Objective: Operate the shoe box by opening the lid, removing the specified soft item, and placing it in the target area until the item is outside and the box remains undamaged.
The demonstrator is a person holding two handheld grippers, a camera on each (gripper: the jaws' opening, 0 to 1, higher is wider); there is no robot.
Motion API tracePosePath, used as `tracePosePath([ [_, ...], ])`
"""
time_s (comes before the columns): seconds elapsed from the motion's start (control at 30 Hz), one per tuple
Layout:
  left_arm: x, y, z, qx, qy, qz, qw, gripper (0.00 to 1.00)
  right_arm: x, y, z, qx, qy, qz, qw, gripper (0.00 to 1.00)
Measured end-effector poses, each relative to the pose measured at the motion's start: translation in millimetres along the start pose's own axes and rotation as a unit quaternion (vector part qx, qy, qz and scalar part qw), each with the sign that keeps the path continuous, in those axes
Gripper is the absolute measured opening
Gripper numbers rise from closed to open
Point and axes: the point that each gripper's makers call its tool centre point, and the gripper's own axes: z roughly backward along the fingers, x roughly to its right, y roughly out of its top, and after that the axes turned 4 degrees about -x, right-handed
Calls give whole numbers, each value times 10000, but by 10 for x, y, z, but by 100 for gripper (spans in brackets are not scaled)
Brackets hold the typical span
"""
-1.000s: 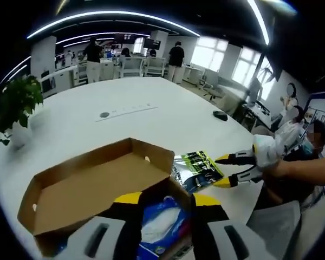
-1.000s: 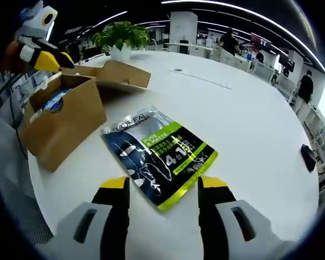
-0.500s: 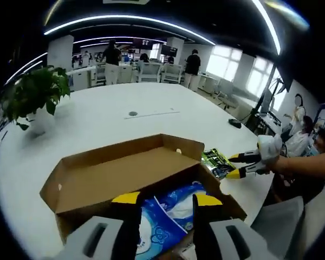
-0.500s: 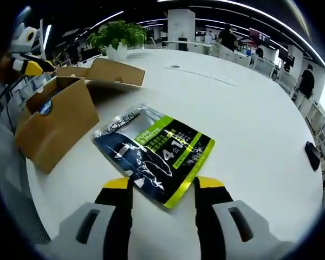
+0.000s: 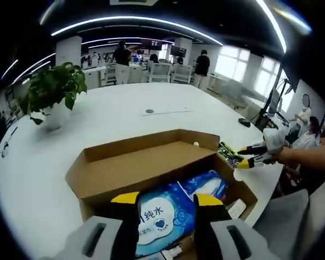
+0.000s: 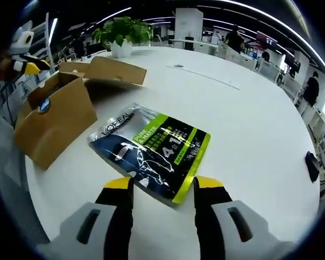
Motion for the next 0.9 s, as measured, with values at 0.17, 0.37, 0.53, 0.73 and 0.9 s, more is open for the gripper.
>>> tracePosePath([
  [0.17,-16,-24,34,9,24,-9,10000,39,-40,-33,11,-24,-28,20,10000,41],
  [0.37,-54,-42,79,32,39,-21,10000,40,-59,-24,69,-36,-68,29,10000,42],
  [0.53,-85,-58,121,63,63,-44,10000,41,-61,34,151,19,-127,45,9999,43],
  [0.73,-142,-111,183,63,96,-85,9999,44,-121,163,290,65,-148,77,9998,45],
  [0.9,-193,-151,238,66,117,-100,9999,46,-234,308,396,131,-82,87,9998,45],
])
